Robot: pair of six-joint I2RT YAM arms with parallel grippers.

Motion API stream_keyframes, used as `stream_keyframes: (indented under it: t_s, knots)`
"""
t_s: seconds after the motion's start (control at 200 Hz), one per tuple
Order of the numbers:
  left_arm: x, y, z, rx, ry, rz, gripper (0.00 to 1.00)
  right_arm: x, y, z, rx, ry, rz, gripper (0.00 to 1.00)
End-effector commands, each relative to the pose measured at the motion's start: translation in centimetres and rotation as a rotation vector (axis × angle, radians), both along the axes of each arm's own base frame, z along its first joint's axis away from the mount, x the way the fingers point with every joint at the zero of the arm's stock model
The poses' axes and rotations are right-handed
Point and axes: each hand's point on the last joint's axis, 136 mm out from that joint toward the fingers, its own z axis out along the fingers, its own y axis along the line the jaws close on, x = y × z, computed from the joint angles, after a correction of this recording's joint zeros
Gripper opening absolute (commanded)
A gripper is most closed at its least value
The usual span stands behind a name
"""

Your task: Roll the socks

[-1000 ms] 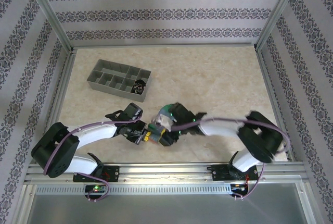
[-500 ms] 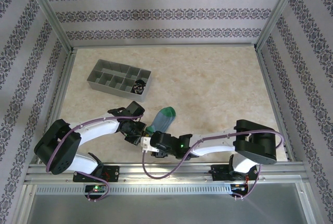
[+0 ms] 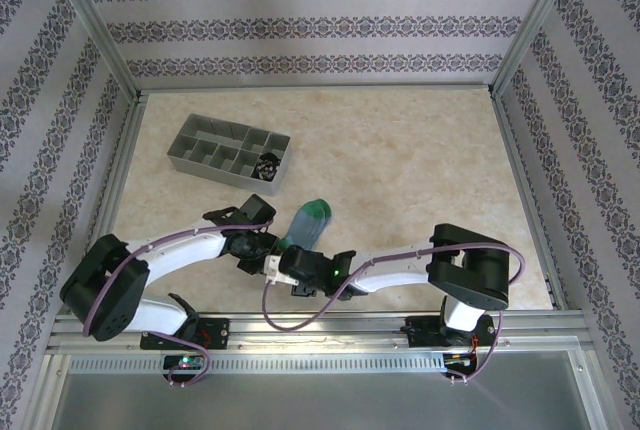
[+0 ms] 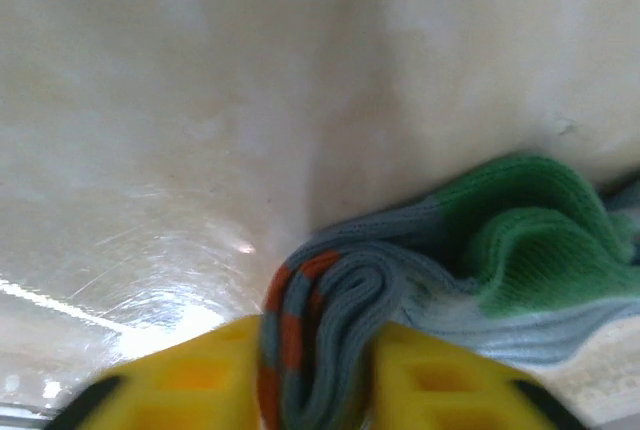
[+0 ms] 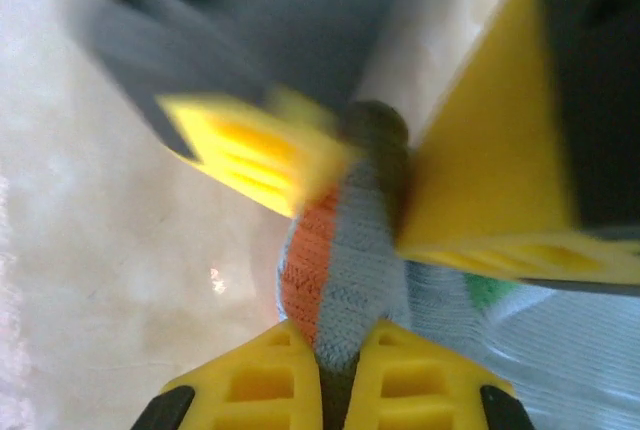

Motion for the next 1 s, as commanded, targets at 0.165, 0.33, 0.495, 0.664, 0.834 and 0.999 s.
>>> stream_keyframes:
  t_s: [0.165,0.33,0.495,0.664,0.834,0.999]
  knots:
    - [0.9,2.0,2.0,0.002,-0.167,0.058,0.67,-2.2,-5.5,-4.5,0.004,0.634,-0.183,0.00]
    - [2.0,1.5,3.0,-0.040,-0.270,0.024,0.64,-1.9,-6.5,-5.0,0.041,0.786,-0.261,0.00]
    - [3.4,-0.6,3.4,-0.139,-0.344,-0.010,0.55,-0.8,-7.0,-5.5,0.078,0.912,-0.347,0.00]
    - [4.1,-2.0,3.0,-0.171,-0.360,-0.036,0.51,0.4,-7.5,-6.2,0.068,1.040,-0.467,0.00]
    - [4.3,-2.7,2.1,-0.182,-0.351,-0.047,0.51,0.9,-7.7,-6.3,0.098,1.107,-0.523,0.00]
    - [4.2,-3.0,0.7,-0.169,-0.324,-0.059,0.51,1.4,-8.2,-7.0,0.111,1.219,-0.603,0.00]
